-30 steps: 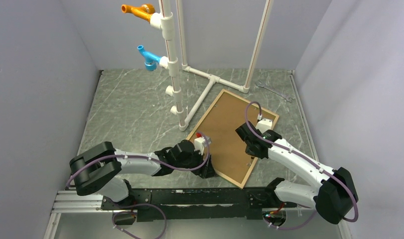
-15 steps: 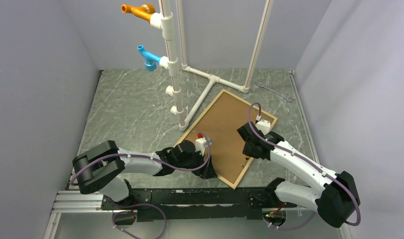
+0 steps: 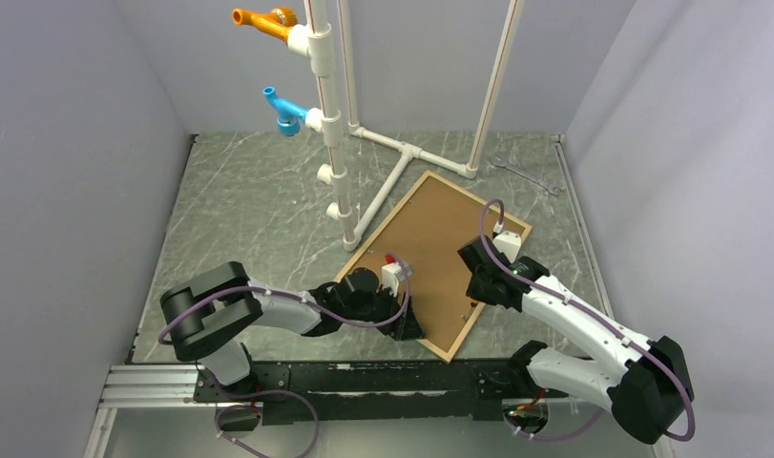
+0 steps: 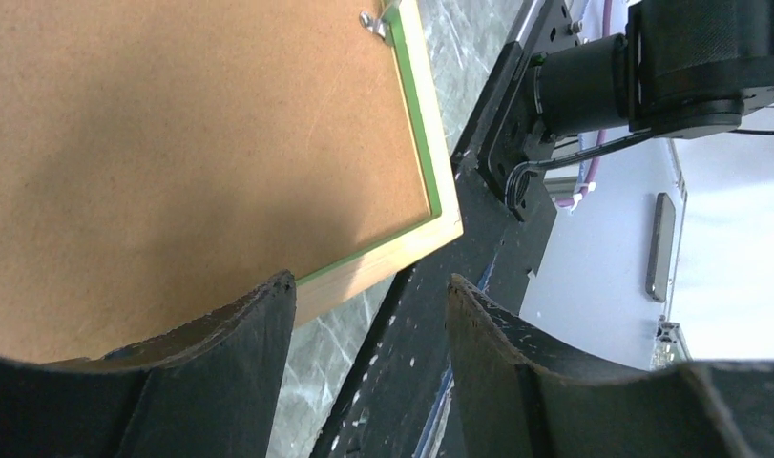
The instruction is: Take the photo out of the frame
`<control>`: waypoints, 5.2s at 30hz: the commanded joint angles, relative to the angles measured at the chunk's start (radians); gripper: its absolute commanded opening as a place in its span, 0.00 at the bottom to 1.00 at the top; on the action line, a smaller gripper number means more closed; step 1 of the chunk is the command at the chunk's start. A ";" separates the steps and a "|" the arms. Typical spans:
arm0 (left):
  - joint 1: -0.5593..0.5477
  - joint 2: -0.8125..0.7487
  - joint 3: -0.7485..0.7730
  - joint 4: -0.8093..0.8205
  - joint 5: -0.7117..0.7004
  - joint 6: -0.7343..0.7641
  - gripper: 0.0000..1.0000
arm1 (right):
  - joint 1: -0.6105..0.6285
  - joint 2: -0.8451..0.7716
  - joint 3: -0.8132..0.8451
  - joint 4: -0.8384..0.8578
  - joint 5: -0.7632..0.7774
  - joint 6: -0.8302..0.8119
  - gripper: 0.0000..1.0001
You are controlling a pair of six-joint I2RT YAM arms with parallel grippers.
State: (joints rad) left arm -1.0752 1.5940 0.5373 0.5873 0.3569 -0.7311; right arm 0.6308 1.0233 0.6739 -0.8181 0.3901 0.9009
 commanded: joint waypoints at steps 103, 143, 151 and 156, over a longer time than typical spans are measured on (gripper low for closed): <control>0.474 -0.413 -0.332 -0.228 -0.021 -0.151 0.48 | 0.603 0.461 0.184 0.744 0.148 -0.319 0.00; 0.459 -0.520 -0.363 -0.232 -0.035 -0.165 0.60 | 0.356 0.325 0.054 1.057 0.063 -0.266 0.00; 0.481 -0.598 -0.282 -0.458 -0.105 -0.066 0.67 | 0.098 0.420 0.091 1.158 -0.264 -0.255 0.00; 0.515 -0.595 -0.280 -0.447 -0.084 -0.059 0.68 | 0.051 0.516 0.152 1.169 -0.360 -0.272 0.00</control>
State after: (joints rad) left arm -0.5831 1.0092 0.2306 0.1585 0.2783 -0.8272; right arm 0.6991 1.4895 0.7601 0.2607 0.1726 0.6292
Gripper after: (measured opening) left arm 0.672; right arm 0.235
